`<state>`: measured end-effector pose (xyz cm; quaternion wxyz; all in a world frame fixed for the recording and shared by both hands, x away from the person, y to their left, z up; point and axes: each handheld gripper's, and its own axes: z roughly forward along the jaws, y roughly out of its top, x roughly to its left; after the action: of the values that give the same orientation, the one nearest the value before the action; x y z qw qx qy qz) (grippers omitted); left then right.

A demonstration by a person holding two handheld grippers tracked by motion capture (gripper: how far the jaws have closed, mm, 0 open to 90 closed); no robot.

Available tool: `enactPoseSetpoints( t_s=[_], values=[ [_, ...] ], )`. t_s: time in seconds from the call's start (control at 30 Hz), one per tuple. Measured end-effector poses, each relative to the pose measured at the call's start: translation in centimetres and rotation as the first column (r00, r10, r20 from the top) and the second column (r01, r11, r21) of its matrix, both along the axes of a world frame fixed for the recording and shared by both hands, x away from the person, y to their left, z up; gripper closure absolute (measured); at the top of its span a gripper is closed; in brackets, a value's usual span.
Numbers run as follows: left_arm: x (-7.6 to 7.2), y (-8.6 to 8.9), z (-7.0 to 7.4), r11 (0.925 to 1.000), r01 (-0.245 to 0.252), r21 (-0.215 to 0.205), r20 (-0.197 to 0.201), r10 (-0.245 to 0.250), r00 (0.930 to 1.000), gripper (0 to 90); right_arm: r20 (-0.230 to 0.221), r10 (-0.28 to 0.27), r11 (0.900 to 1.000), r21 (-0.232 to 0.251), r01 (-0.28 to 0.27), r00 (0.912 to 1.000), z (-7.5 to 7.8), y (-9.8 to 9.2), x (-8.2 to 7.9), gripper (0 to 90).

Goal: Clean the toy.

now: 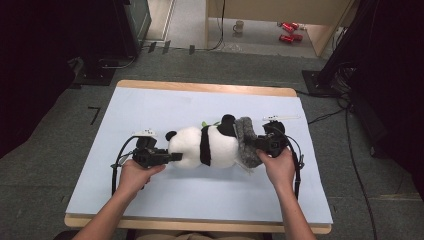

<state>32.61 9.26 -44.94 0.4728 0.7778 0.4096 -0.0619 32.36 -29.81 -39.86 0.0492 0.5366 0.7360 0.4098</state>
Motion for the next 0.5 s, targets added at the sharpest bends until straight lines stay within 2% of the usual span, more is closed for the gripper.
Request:
enactPoseSetpoints(
  t_s=[0.07,0.1,0.2,0.27,0.37,0.5],
  values=[
    [0.1,0.0,0.0,0.9999,-0.001,0.012,0.028,0.001,0.9996,61.6,0.010,-0.009,1.000,0.021,0.009,0.9999,-0.4,-0.1,0.1,79.8],
    [0.2,-0.1,-0.1,0.9999,-0.005,0.015,0.044,0.004,0.9990,61.0,0.019,-0.011,1.000,0.011,0.011,0.9997,-0.5,-0.1,0.0,79.8],
    [0.6,-0.1,-0.3,0.9999,-0.007,0.010,0.053,0.007,0.9986,59.0,0.046,-0.026,1.000,-0.007,0.027,0.9986,-0.4,-0.2,-0.1,79.8],
    [0.9,0.0,-0.5,0.9999,-0.011,0.001,0.054,0.011,0.9985,57.7,0.086,-0.052,0.999,0.007,0.051,0.9949,0.5,-0.6,-0.3,79.8],
    [0.9,0.0,-0.5,0.9998,-0.013,0.015,0.087,0.011,0.9962,54.6,0.155,-0.054,0.998,0.044,0.048,0.9865,2.5,-0.7,-1.1,79.7],
    [0.9,-0.2,-0.4,0.9993,-0.003,0.038,0.142,-0.002,0.9899,51.2,0.181,-0.005,0.999,0.041,-0.003,0.9835,3.9,0.7,-1.8,79.6]
  ],
)
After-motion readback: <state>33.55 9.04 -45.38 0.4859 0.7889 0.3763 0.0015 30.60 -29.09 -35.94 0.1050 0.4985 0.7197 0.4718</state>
